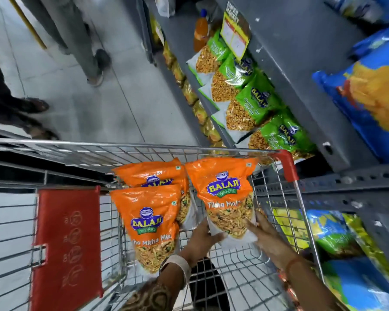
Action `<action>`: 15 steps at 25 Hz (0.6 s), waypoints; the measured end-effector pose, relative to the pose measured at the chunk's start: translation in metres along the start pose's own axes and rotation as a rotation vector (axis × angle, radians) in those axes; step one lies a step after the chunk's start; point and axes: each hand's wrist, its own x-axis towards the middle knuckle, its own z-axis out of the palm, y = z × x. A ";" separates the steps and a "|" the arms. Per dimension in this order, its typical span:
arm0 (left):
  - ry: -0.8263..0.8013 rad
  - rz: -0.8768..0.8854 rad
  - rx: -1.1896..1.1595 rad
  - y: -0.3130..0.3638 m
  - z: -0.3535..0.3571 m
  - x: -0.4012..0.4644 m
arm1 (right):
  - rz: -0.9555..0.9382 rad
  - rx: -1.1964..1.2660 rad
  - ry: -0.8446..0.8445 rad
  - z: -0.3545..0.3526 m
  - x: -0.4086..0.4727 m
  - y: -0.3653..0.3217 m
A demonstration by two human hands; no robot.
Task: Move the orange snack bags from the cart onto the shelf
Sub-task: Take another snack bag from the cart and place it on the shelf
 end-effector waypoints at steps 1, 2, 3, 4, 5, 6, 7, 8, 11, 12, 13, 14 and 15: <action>-0.009 0.033 0.005 0.008 -0.002 -0.008 | -0.032 0.020 0.003 0.003 -0.007 -0.004; -0.017 0.076 0.019 0.019 -0.004 -0.019 | -0.093 0.061 0.005 0.009 -0.020 -0.011; -0.031 0.119 0.040 0.038 -0.006 -0.035 | -0.160 0.101 0.017 0.016 -0.041 -0.021; -0.029 0.157 0.064 0.054 -0.008 -0.048 | -0.215 0.130 0.034 0.023 -0.059 -0.030; -0.020 0.213 0.092 0.073 -0.011 -0.062 | -0.272 0.149 0.070 0.031 -0.080 -0.040; -0.008 0.273 0.107 0.096 -0.012 -0.080 | -0.338 0.162 0.115 0.037 -0.103 -0.052; 0.011 0.325 0.105 0.115 -0.013 -0.093 | -0.398 0.165 0.154 0.043 -0.123 -0.064; 0.017 0.391 0.114 0.140 -0.013 -0.111 | -0.473 0.172 0.194 0.050 -0.149 -0.079; -0.018 0.590 0.128 0.224 0.003 -0.164 | -0.697 0.165 0.312 0.060 -0.233 -0.129; -0.043 0.662 0.133 0.253 0.012 -0.182 | -0.757 0.158 0.358 0.060 -0.262 -0.146; -0.086 0.742 0.142 0.283 0.026 -0.206 | -0.826 0.151 0.414 0.058 -0.297 -0.161; -0.131 0.838 0.170 0.312 0.043 -0.231 | -0.903 0.151 0.470 0.054 -0.333 -0.174; -0.168 0.920 0.204 0.337 0.062 -0.255 | -0.977 0.164 0.524 0.047 -0.366 -0.185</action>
